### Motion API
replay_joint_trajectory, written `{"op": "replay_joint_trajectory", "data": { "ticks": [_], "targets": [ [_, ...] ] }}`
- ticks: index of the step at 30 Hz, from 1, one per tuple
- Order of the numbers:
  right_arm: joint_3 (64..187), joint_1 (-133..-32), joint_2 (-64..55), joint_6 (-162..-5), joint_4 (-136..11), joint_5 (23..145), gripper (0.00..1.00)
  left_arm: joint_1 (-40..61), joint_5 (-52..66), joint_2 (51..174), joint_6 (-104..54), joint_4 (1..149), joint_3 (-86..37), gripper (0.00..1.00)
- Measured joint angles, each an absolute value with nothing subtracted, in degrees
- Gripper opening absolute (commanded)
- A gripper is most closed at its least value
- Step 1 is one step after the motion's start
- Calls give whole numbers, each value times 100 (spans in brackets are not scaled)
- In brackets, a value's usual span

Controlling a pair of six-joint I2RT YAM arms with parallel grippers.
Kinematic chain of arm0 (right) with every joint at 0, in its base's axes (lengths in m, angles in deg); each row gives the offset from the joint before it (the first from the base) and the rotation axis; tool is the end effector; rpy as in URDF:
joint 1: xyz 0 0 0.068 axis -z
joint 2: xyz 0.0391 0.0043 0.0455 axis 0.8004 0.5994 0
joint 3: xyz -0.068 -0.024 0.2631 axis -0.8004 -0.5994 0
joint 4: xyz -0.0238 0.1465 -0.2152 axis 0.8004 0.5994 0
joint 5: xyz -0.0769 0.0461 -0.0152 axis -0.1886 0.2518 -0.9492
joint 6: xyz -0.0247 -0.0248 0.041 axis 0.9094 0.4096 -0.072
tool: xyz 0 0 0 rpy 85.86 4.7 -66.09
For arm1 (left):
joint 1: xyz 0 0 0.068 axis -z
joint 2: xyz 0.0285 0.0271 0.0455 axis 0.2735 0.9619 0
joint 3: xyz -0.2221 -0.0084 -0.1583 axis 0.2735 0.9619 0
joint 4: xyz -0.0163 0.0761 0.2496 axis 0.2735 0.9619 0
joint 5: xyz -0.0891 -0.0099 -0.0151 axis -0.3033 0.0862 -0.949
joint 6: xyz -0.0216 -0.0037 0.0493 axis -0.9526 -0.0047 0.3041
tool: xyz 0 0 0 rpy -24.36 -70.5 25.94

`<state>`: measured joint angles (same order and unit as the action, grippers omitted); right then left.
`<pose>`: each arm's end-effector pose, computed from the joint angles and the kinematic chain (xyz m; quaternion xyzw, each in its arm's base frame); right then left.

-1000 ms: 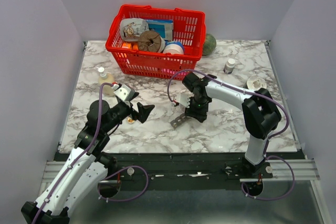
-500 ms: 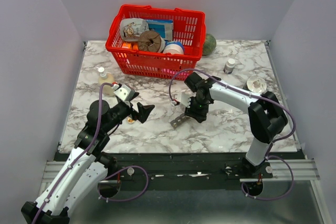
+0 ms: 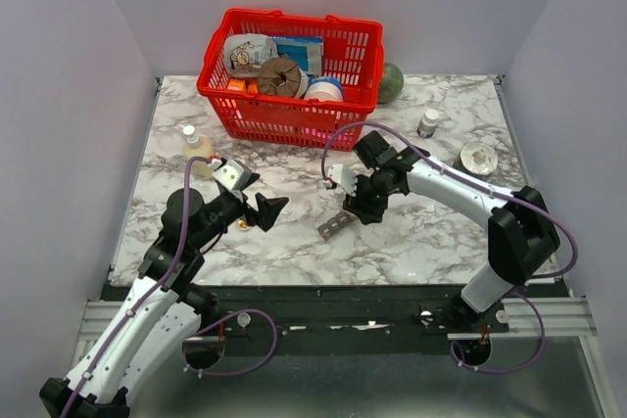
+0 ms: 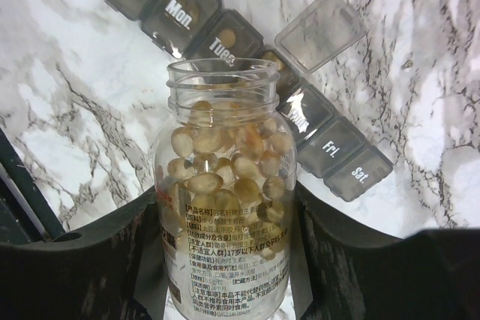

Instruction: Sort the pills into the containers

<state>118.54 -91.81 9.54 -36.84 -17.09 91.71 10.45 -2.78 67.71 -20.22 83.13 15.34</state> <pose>0.2457 0.2080 0.2190 -0.6362 0.7452 0.1266 0.1545 0.1243 -0.0740 0.3068 0.2280 0.6970 -0.3024 0.6089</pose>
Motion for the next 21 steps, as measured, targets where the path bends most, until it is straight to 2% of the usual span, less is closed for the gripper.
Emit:
{"op": "replay_joint_trajectory", "data": {
  "ticks": [13,21],
  "targets": [
    [11250,-9181,-847,-3990,-2791,10006,1,1045,124,6679,-2559,8307,1610,99],
    [10925,-9082,-1942,-4141,-3394,11630,1,1045,1107,6672,-3713,8936,1599,99]
  ]
}}
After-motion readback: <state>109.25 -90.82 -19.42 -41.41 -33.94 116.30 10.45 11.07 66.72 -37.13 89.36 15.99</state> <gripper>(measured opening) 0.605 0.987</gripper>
